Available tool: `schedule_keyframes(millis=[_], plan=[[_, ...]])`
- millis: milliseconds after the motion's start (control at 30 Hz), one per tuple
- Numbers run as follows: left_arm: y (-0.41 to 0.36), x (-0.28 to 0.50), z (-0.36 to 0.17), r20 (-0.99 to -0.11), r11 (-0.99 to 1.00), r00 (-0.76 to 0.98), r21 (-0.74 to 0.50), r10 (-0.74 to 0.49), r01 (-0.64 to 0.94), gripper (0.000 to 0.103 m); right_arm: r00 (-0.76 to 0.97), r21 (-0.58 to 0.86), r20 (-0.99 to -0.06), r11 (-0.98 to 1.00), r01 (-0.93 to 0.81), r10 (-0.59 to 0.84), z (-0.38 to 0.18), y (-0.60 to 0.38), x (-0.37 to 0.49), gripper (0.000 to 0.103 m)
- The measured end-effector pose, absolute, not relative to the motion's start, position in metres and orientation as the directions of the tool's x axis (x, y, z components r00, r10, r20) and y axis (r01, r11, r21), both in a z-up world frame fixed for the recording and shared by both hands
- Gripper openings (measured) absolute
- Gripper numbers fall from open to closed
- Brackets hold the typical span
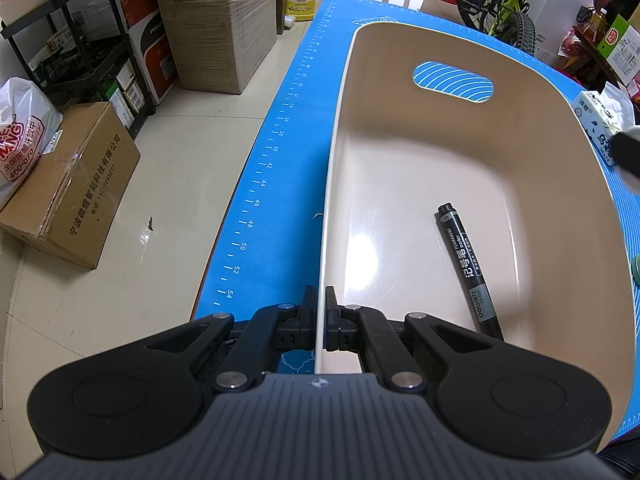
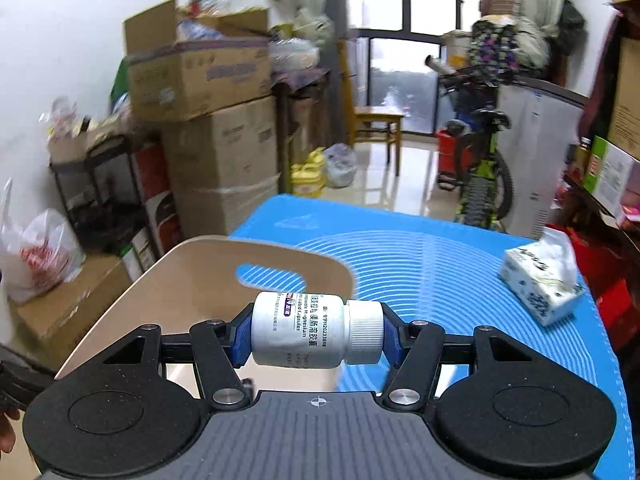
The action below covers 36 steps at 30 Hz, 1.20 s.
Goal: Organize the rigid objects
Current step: 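Carry the white pill bottle into the bin and release it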
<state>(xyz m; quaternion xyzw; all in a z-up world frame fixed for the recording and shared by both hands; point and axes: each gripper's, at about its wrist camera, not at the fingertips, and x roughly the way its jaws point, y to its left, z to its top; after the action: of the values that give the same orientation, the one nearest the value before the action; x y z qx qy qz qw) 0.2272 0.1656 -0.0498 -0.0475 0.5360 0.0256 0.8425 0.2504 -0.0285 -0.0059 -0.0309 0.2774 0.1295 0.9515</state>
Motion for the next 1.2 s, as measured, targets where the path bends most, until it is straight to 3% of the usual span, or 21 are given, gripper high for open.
schedule_keyframes(millis=[967,1200], plan=[[0.166,0.227,-0.05,-0.905,0.995,0.425,-0.049,-0.006,-0.092,0.003,0.604,-0.098,-0.772,0.903,-0.418,0.196,-0.061,0.051,0.27,0.064],[0.167,0.227,-0.05,-0.906,0.994,0.422,-0.051,-0.007,-0.092,0.003,0.638,-0.029,-0.731,0.923,-0.384,0.242,-0.053,0.034,0.266,0.079]])
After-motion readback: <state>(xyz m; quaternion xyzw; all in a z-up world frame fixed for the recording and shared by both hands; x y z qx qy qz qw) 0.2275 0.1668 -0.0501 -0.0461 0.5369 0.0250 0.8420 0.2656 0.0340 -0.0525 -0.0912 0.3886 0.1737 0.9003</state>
